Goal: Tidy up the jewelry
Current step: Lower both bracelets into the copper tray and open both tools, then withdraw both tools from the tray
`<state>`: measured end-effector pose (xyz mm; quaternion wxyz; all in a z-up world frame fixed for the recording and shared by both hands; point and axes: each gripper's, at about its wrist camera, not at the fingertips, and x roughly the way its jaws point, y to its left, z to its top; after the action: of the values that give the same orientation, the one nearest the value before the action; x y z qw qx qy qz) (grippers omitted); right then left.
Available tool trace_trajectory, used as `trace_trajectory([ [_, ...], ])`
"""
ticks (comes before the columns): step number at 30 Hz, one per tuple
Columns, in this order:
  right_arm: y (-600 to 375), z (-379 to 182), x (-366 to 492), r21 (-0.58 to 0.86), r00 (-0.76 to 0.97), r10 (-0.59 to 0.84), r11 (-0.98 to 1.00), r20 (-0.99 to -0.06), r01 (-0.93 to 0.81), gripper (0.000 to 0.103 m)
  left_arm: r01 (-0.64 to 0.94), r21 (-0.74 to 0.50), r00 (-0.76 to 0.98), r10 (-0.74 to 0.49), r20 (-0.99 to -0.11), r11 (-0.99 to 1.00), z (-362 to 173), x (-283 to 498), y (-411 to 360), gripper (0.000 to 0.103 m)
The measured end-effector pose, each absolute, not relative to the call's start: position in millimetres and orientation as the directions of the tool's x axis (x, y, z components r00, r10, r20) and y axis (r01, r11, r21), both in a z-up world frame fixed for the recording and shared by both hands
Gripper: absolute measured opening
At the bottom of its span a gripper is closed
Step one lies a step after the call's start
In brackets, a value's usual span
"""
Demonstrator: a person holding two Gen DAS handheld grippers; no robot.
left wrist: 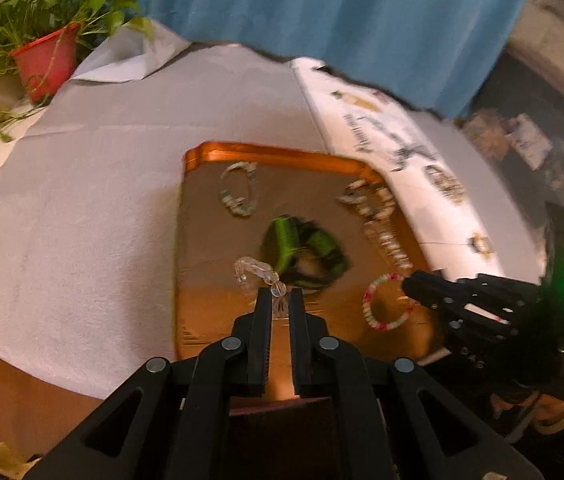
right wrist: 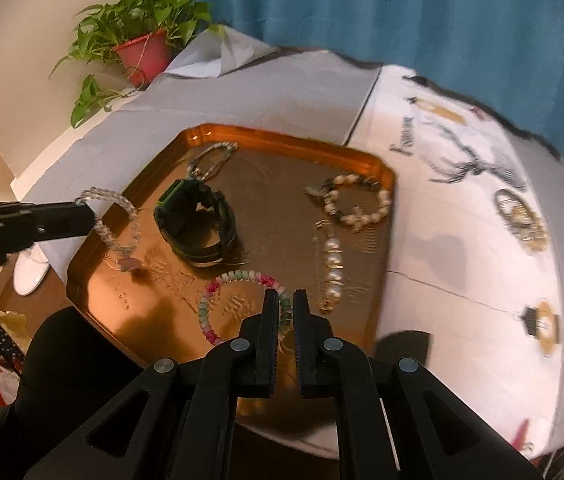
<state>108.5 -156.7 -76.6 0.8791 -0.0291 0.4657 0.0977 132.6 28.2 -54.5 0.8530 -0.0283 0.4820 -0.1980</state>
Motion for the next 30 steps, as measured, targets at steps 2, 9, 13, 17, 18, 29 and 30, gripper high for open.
trace_trajectory([
  [2, -155.8, -84.0, 113.3, 0.012, 0.525, 0.109, 0.982, -0.844, -0.186, 0.031, 0.298, -0.229, 0.459, -0.349, -0.817, 0.927, -59.1, 133.9, 30.0, 0.054],
  [9, -169.0, -80.3, 94.7, 0.046, 0.548, 0.111, 0.990, -0.829, -0.131, 0.064, 0.279, -0.177, 0.518, -0.303, -0.800, 0.944, -50.7, 111.1, 38.0, 0.094],
  [13, -169.5, -59.1, 51.5, 0.023, 0.578, 0.081, 0.994, -0.812, -0.106, 0.067, 0.186, -0.171, 0.533, -0.246, -0.809, 0.968, -44.5, 88.7, 45.7, 0.094],
  [17, -168.9, -45.2, 17.5, -0.006, 0.609, 0.049, 0.996, -0.792, -0.088, 0.068, 0.109, -0.184, 0.536, -0.213, -0.817, 0.977, -44.2, 64.4, 52.3, 0.094],
  [18, -169.2, -40.6, 7.6, -0.014, 0.619, 0.039, 0.997, -0.784, -0.080, 0.068, 0.099, -0.183, 0.540, -0.208, -0.816, 0.978, -42.6, 55.2, 51.9, 0.094],
  [29, -157.9, 5.9, -98.8, -0.051, 0.744, 0.012, 0.997, -0.668, -0.063, 0.069, 0.203, -0.123, 0.608, -0.224, -0.762, 0.971, -2.1, -39.3, 16.3, 0.094],
  [30, -157.9, 5.9, -98.8, -0.051, 0.744, 0.012, 0.997, -0.668, -0.063, 0.069, 0.212, -0.115, 0.614, -0.224, -0.757, 0.970, 1.4, -44.2, 13.6, 0.094],
])
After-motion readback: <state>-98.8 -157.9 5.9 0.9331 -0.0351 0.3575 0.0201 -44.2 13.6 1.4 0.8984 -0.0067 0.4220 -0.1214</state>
